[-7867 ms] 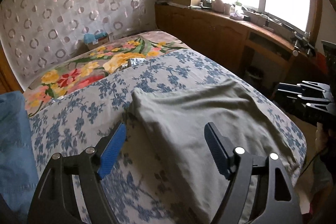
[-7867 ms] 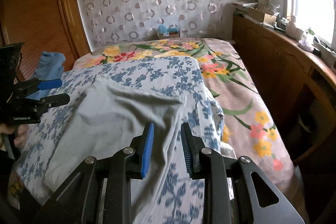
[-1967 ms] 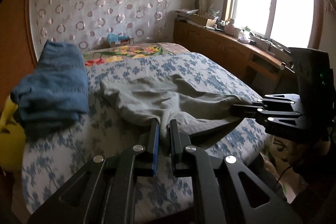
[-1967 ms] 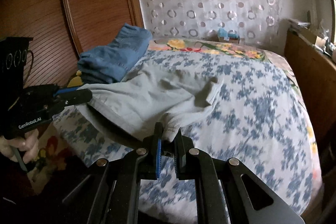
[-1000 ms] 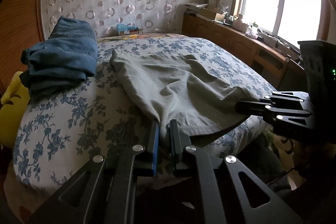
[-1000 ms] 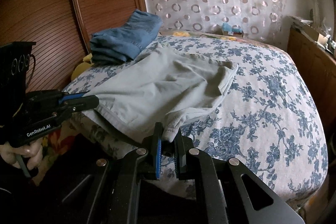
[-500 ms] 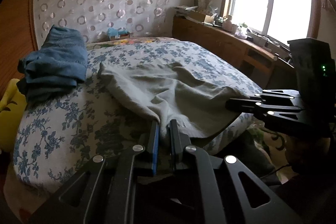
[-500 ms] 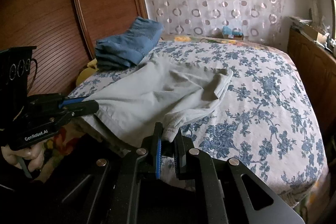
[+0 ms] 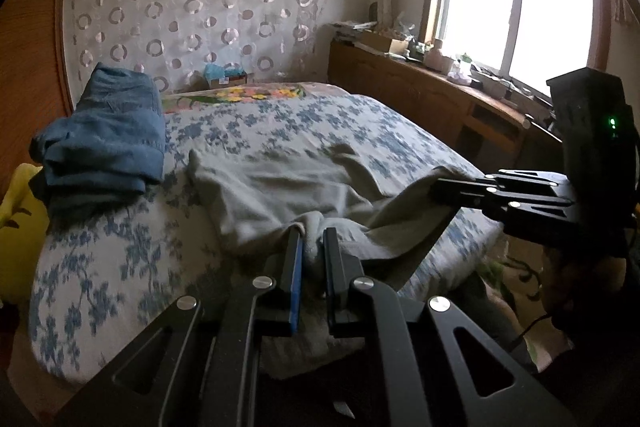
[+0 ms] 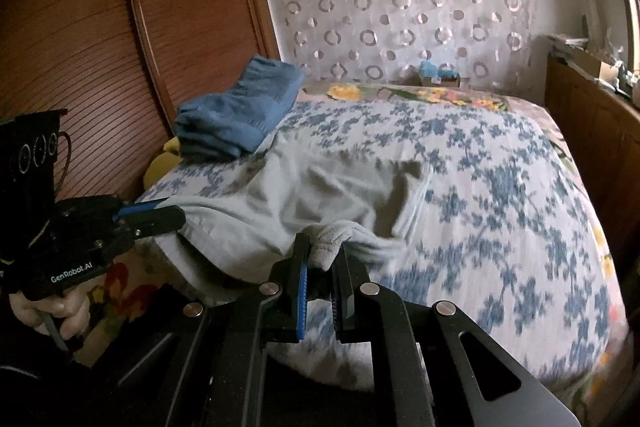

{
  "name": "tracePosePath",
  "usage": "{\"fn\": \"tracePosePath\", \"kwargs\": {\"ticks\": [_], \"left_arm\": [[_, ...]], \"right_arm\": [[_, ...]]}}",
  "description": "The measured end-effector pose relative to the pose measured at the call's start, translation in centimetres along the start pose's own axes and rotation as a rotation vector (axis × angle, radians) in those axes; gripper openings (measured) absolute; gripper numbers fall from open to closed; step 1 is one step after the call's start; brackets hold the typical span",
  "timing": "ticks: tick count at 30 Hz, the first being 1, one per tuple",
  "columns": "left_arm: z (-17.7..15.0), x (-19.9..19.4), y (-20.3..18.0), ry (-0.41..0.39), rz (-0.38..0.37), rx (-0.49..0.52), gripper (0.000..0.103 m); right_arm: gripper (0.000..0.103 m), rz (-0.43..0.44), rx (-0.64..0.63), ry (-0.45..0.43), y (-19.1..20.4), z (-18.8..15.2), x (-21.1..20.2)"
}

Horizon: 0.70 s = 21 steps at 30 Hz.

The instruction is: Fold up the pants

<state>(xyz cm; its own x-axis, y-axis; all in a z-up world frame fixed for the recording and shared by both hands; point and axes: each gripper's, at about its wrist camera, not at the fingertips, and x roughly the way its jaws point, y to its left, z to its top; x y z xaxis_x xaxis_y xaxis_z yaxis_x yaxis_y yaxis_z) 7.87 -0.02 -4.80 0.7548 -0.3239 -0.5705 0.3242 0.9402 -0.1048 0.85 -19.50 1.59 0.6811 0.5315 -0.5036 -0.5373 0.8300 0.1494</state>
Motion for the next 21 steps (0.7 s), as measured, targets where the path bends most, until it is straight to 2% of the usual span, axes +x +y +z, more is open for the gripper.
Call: {"fn": "tracePosePath", "kwargs": {"ticks": [9,12,18,21], "left_arm": [[3.3,3.5,2.6,-0.002,0.04,-0.017,0.01],[3.5,4.9,3.6,0.034,0.047,-0.034,0.011],[3.3,5.6,4.5,0.041,0.076,-0.05,0.026],[3.7,5.7,4.5,0.029,0.082,-0.034,0.027]], "right_arm": [[0.009,-0.029,0.011,-0.005,-1.5,3.3,5.1],[0.009,-0.035,0.011,0.034,-2.0,3.6,7.2],[0.009,-0.05,0.025,0.052,-2.7,4.3,9.6],[0.009,-0.065,0.012,0.047,-2.8,5.0,10.7]]}}
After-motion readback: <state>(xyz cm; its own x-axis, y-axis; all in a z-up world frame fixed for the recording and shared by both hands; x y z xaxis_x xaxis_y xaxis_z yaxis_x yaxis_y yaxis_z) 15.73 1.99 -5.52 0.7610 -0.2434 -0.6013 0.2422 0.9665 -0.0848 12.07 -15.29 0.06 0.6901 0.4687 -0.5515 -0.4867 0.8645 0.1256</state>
